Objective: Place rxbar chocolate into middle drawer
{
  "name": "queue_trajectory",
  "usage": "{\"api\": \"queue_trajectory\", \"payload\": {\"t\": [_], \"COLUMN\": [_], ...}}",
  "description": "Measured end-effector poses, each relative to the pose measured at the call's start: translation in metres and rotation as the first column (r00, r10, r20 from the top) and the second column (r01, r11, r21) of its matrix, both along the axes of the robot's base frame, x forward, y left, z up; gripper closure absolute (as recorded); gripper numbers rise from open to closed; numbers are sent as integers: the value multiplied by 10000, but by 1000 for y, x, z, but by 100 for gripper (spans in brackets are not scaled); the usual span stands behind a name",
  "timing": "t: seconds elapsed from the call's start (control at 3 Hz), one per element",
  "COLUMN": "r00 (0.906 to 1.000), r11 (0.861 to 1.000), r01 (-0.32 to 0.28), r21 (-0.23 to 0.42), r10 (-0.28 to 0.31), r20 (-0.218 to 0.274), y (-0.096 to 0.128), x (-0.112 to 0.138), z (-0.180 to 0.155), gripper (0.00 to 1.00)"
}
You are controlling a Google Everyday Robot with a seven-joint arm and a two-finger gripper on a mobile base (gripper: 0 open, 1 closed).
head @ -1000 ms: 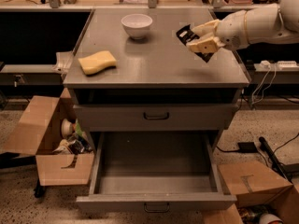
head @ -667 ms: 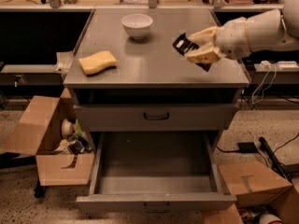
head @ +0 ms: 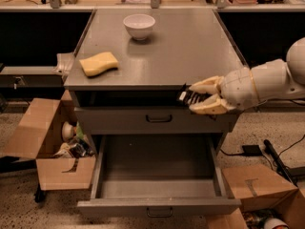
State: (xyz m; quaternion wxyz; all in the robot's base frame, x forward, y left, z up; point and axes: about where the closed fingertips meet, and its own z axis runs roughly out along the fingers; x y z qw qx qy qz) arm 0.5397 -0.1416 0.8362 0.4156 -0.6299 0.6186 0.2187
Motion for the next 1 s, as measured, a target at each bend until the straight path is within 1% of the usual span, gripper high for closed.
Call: {"api": "queue_trajectory", "payload": {"t": [0.33, 0.67, 1.0], "r00": [9993, 9993, 9943], "r11": [9999, 9999, 9998], "r01": [-162, -161, -36], "r21": [-52, -52, -173], "r10": [160, 159, 18], "r20": [-337, -341, -1067], "y": [4, 4, 8], "x": [-11, -11, -25], "z": [-17, -17, -62], "gripper": [100, 100, 100]}}
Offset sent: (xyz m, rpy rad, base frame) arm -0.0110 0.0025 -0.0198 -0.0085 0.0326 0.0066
